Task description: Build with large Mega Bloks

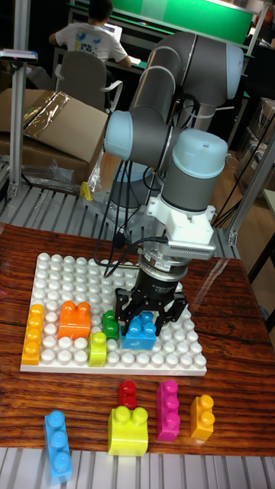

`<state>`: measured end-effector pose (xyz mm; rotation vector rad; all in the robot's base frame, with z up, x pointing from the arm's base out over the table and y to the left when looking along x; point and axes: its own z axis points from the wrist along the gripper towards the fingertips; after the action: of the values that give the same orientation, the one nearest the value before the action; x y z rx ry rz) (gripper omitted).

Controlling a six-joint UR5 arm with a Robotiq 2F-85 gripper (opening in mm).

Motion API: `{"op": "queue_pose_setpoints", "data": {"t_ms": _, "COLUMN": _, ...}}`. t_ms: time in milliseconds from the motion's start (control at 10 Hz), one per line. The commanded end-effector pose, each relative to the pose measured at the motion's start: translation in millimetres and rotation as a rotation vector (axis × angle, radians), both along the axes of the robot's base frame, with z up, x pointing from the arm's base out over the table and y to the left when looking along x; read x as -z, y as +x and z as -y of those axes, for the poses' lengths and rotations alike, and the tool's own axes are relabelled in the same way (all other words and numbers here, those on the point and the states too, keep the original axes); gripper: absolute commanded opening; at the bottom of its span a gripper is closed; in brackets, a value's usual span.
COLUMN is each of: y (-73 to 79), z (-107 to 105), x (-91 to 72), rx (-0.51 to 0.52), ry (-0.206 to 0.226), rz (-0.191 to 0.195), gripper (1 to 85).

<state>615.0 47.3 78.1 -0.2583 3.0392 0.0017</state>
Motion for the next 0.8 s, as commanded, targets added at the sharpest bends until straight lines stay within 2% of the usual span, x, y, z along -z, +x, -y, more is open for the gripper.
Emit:
{"op": "queue_pose_setpoints", "data": {"t_ms": 0, "y": 6.0, "z": 0.4, "x": 2.1, "rx": 0.01, "ry": 0.008, "rz": 0.008, "gripper": 1.0}}
{"op": "queue_pose_setpoints", "data": {"t_ms": 700, "y": 10.8, "z": -0.7, "x": 1.2, "rx": 0.027, "ry": 0.016, "rz": 0.002, "gripper": 1.0}}
